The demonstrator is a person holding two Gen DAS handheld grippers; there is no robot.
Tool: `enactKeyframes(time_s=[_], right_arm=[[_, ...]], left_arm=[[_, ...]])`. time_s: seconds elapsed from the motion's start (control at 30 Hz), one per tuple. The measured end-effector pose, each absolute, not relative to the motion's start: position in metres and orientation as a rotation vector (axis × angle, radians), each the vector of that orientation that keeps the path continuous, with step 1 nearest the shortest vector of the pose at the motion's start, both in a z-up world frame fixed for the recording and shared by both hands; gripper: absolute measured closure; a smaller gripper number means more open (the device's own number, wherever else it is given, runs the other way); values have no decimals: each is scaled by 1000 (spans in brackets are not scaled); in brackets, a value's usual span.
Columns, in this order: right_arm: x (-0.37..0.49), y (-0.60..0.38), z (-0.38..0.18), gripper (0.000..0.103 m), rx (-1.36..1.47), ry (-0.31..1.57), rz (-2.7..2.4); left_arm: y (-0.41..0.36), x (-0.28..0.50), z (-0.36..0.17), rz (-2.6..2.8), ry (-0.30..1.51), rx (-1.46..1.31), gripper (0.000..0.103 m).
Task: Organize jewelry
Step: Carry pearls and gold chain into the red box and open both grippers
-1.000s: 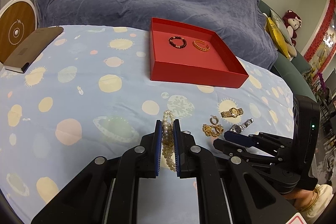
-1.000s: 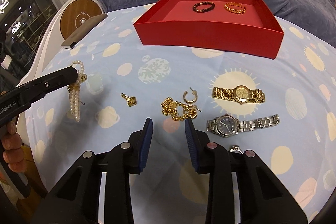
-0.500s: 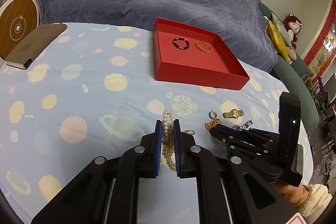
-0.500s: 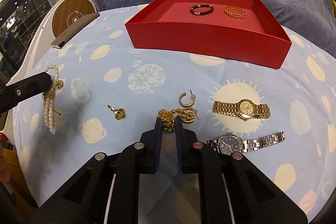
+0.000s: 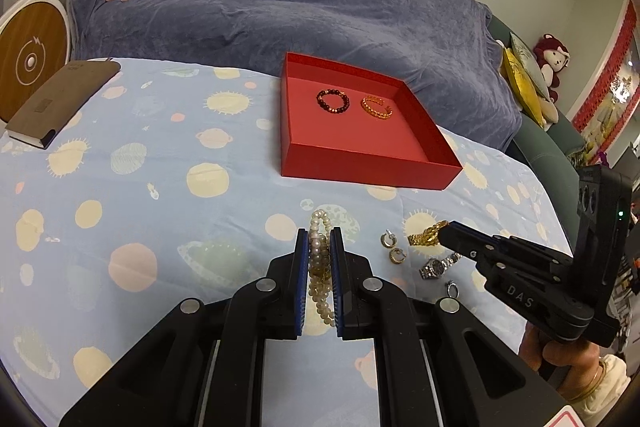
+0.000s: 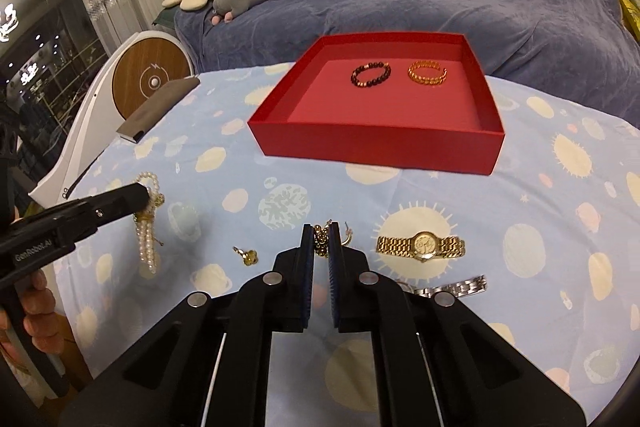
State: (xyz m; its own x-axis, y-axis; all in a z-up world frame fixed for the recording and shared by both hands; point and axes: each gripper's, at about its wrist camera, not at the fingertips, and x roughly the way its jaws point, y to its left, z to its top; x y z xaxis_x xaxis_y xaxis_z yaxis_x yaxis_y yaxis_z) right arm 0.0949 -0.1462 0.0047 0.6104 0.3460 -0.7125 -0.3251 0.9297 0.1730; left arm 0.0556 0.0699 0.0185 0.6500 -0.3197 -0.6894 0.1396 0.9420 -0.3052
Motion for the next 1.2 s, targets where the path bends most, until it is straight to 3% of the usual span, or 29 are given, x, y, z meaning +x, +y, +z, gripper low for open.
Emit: enactKeyframes(time_s=[0.5,0.87,1.2], right_arm=[[157,-179,77,97,46,730,350],[268,-187,36,97,114,802,299],[306,-188,-4,95,93,846,268]], left_arm=[[28,151,73,-315,753,-160,95],[2,254,36,-291,786,-136,95],[9,300,-5,-243,831,-153,92]])
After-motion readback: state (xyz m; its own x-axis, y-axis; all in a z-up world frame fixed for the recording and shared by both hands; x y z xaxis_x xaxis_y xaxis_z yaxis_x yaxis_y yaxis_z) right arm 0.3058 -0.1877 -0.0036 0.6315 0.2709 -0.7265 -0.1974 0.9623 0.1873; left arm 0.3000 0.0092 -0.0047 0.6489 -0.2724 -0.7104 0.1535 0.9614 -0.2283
